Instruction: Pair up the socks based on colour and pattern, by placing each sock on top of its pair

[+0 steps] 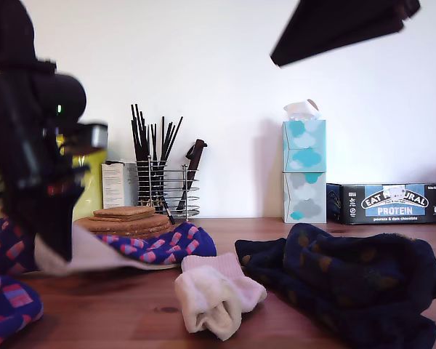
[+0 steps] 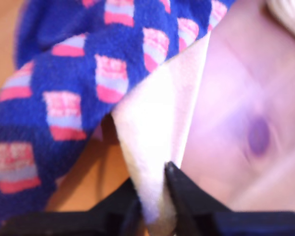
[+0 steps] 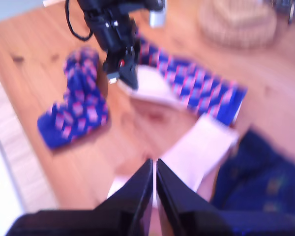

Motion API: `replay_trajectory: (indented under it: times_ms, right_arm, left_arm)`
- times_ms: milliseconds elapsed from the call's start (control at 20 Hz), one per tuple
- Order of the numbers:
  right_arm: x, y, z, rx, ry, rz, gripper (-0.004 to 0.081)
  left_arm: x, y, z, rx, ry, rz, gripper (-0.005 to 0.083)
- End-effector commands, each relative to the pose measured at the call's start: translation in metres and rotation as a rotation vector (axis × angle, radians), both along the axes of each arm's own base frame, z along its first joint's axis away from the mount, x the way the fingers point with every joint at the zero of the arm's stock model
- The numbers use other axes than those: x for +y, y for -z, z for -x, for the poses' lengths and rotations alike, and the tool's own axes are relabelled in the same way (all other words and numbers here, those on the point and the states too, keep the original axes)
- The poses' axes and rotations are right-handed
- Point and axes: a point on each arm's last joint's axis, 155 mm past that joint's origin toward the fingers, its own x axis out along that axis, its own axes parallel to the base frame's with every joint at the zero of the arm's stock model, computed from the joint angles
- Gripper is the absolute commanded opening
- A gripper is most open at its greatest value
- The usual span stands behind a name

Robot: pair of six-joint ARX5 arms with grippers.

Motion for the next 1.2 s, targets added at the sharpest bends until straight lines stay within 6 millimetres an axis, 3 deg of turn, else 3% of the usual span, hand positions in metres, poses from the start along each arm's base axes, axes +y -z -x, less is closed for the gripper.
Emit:
replay_trajectory:
  times_ms: [0,100,250,350,500,650,800,1000,1150]
  right_arm:
    - [0.004,0.005,-0.004,-0.032,-0.018,0.014,-0.0013]
    - [0.011,0.001,-0.01,-0.078,-0.035,0.012,-0.0013]
    - [0.02,0.0,-0.018,-0.127,-0.054,0.017,0.0002]
    - [0.026,-0.001,-0.022,-0.155,-0.066,0.019,0.0055]
    - [0.031,-0.01,-0.025,-0.196,-0.071,-0.005,0.0077]
    - [0.034,-0.024,-0.028,-0.29,-0.098,-0.003,0.0171]
    - [0.037,-0.029,-0.031,-0.438,-0.164,0.078,0.0241]
    - [0.045,-0.008,-0.037,-0.526,-0.242,0.211,0.0307]
    - [0.057,-0.003,-0.049,-0.599,-0.265,0.247,0.0308]
  left_arm:
    - [-0.013,-0.043,-0.007,-0.057,-0.016,0.074,-0.002]
    - [-0.025,-0.08,-0.02,-0.092,-0.087,0.16,-0.002]
    - [-0.026,-0.124,-0.051,-0.136,-0.273,0.257,-0.0021]
    - [-0.02,-0.134,-0.061,-0.129,-0.375,0.297,-0.0021]
    - [-0.001,-0.129,-0.062,-0.111,-0.459,0.255,-0.002]
    - [-0.028,-0.138,-0.049,-0.028,-0.4,0.379,-0.002]
    - [-0.064,-0.149,-0.019,0.094,-0.295,0.496,-0.002]
    - [-0.087,-0.165,0.004,0.197,-0.22,0.6,-0.002]
    - [-0.1,-0.169,0.019,0.245,-0.176,0.627,-0.002]
